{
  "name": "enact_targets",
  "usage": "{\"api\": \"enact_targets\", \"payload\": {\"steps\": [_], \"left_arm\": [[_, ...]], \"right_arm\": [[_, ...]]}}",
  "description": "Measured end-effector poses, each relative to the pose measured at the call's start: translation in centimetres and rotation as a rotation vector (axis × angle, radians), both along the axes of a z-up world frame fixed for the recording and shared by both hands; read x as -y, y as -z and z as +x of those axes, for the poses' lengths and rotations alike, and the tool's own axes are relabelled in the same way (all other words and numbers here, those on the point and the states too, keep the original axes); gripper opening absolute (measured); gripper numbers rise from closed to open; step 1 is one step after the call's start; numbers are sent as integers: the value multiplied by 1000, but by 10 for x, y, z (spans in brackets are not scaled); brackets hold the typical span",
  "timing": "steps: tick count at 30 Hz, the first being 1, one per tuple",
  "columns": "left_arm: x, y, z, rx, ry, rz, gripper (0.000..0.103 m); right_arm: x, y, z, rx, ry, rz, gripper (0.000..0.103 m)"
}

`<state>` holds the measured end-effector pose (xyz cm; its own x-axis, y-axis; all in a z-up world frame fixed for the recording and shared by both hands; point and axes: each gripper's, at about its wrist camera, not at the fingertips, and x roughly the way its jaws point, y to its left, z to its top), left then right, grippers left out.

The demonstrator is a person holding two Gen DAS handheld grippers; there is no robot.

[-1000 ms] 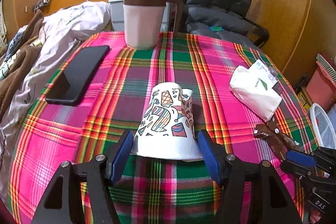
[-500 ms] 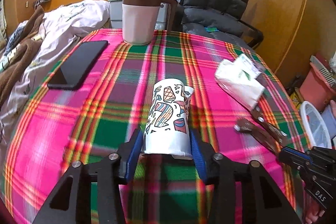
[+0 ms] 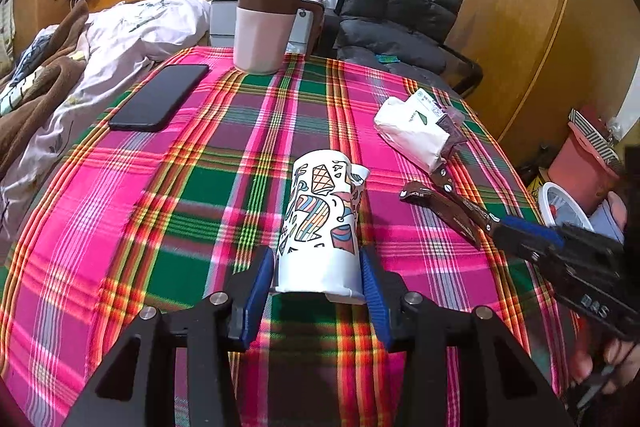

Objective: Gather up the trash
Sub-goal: 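Close the right tool on the brown snack wrapper and lift it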

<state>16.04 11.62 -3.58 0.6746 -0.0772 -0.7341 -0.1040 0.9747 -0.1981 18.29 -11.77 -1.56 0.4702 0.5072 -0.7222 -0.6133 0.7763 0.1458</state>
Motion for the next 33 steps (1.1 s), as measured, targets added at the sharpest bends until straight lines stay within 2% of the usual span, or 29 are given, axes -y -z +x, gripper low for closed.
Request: {"api": "enact_targets", "payload": {"steps": [7,13,16,18,33], "left_arm": [[-9,3,-2,-4,-14,-14,44],[-12,8,0,-11,-12,-27,44],[-12,9,0,-8,-11,-31,44],[-13,9,0,-8,-12,-32,44],[5,1,-15,-1,14,-29,44]], "right_arm": [[-30,17,23,18,-43,-121,25],[-35,18,32,25,-49,-155,27],[-29,22,33,-12,-48,-125,26],[-25,21,32,-21,-28,-115,16],[13,6,-7,-33,46,-7,15]]}}
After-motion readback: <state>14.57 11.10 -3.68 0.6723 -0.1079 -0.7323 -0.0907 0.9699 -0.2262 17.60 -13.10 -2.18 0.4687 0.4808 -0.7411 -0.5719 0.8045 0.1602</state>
